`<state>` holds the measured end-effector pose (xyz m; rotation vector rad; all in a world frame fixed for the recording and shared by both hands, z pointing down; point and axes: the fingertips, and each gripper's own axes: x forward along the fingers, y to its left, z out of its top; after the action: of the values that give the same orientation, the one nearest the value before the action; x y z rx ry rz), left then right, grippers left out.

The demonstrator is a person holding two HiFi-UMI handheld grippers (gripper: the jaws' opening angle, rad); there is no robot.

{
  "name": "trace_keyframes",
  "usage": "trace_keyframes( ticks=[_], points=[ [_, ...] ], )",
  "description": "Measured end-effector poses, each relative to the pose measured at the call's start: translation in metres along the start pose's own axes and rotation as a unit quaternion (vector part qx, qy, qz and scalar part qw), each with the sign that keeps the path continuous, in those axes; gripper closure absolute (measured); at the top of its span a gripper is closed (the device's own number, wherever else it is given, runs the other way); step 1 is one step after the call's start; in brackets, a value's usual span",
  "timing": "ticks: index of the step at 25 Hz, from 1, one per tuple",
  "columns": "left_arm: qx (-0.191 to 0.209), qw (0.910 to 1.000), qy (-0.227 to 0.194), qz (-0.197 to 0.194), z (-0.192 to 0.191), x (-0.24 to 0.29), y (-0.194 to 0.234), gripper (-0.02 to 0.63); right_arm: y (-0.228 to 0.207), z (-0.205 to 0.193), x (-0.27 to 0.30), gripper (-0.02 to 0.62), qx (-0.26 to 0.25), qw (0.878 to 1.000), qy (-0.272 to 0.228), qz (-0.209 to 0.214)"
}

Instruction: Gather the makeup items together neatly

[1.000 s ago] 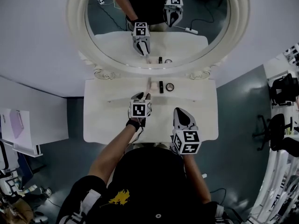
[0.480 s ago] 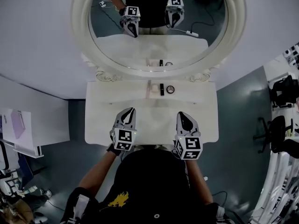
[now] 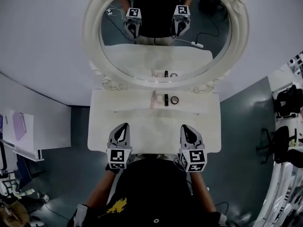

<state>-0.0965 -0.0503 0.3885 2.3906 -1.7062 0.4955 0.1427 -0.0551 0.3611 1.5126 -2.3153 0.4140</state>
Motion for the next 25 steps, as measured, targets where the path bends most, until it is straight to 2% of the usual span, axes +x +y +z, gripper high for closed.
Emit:
trace_keyframes(
  ticks=[3, 7, 19, 25],
  points=[
    [-0.004, 1.0000, 0.003, 0.007, 0.000, -0.005, 0.010, 0.592, 0.002, -0.004, -0.004, 0.581, -0.007, 1.000, 0.007, 0.008],
    [-0.011, 0.9999, -0.002, -0.005, 0.007, -0.006, 0.010, 0.592, 0.002, -0.008, -0.008, 0.581, -0.011, 1.000, 0.011, 0.010],
    [0.008, 0.9997, 0.002, -0.024, 0.012, -0.009, -0.007, 0.592, 0.008, -0.010, -0.016, 0.581, -0.037, 0.999, 0.022, 0.010],
    [0.011, 0.9996, -0.008, -0.025, 0.019, -0.011, -0.009, 0.592, 0.021, 0.001, -0.013, 0.581, -0.057, 0.998, 0.008, 0.012]
  ],
)
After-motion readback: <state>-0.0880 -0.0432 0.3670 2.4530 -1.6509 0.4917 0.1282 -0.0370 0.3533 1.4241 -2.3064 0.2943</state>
